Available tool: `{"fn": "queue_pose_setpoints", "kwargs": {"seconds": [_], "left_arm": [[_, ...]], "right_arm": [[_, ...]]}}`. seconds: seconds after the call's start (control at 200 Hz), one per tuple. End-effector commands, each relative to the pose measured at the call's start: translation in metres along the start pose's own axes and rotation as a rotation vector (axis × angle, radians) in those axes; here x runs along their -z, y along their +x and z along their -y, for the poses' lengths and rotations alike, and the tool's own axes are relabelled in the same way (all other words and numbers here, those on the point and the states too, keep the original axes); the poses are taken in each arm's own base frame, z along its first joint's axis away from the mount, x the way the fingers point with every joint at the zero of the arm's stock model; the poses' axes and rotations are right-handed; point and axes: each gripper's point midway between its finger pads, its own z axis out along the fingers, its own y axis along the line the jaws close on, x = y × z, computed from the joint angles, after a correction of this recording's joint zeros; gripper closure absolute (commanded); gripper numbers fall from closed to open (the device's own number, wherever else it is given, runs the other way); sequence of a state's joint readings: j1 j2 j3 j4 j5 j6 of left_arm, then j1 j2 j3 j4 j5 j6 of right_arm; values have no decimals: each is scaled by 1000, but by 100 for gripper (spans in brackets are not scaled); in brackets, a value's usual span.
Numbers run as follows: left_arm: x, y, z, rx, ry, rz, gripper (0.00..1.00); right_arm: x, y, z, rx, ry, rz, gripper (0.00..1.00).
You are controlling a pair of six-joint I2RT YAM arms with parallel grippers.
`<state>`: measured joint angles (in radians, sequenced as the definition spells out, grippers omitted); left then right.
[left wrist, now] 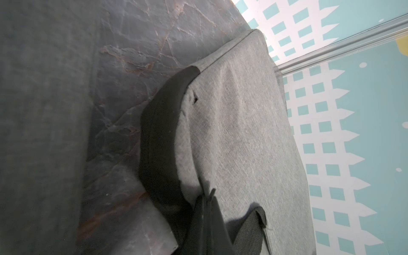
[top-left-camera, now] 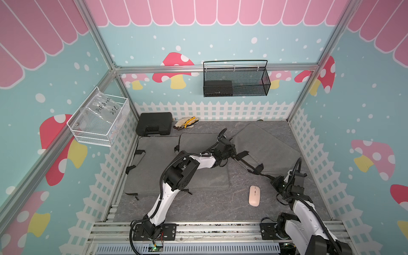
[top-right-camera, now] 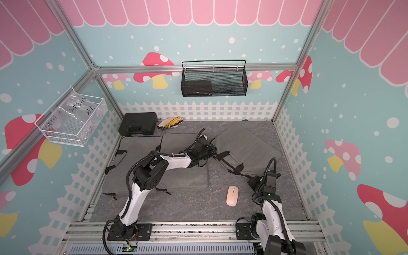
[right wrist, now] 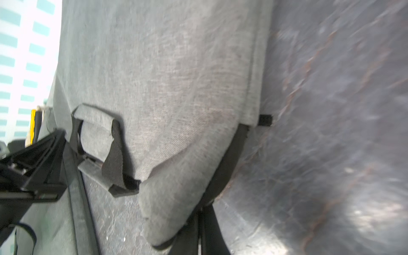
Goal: Put the mouse into the laptop bag
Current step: Unzip the zipper on the zippered laptop bag.
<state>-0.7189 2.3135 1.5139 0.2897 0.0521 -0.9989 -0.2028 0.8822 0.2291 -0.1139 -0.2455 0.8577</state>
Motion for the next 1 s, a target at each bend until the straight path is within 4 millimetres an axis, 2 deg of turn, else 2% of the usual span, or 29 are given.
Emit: {"fn": "queue_pose_setpoints", "kwargs": {"seconds": [0.0, 0.1, 0.18, 0.255, 0.4, 0.505, 0.625, 0.73, 0.896, 0.921, 0.996], "left_arm": [[-4, 26, -16, -12, -32, -81, 100], [-4, 10, -10, -11, -37, -52, 100], [-2, -14, -2, -17, -63, -28, 100], [1, -36, 6, -37, -88, -2, 100], [7, -66, 29, -90, -93, 57, 100], [2, -79, 32, -94, -96, 73, 100], [-5, -77, 29, -77, -82, 50, 100], [-12, -69, 28, -50, -40, 32, 100], [-18, -63, 27, -38, -19, 4, 100], [-18, -62, 27, -37, -20, 3, 94], [-11, -59, 24, -27, -29, 4, 59]], "right_arm": [[-7, 19, -18, 49, -56, -95, 100], [-14, 25, -5, 66, 20, -132, 100], [-13, 23, 9, 77, 114, -133, 100], [-9, 19, 14, 95, 161, -131, 100], [-3, 20, 8, 112, 131, -135, 100], [-3, 29, 5, 120, 95, -164, 100], [-4, 36, 3, 115, 58, -176, 100], [-6, 42, -11, 118, -19, -208, 100], [-3, 50, -30, 136, -45, -232, 100], [-3, 51, -32, 141, -46, -233, 100], [-1, 47, -32, 141, -31, -216, 100]]}}
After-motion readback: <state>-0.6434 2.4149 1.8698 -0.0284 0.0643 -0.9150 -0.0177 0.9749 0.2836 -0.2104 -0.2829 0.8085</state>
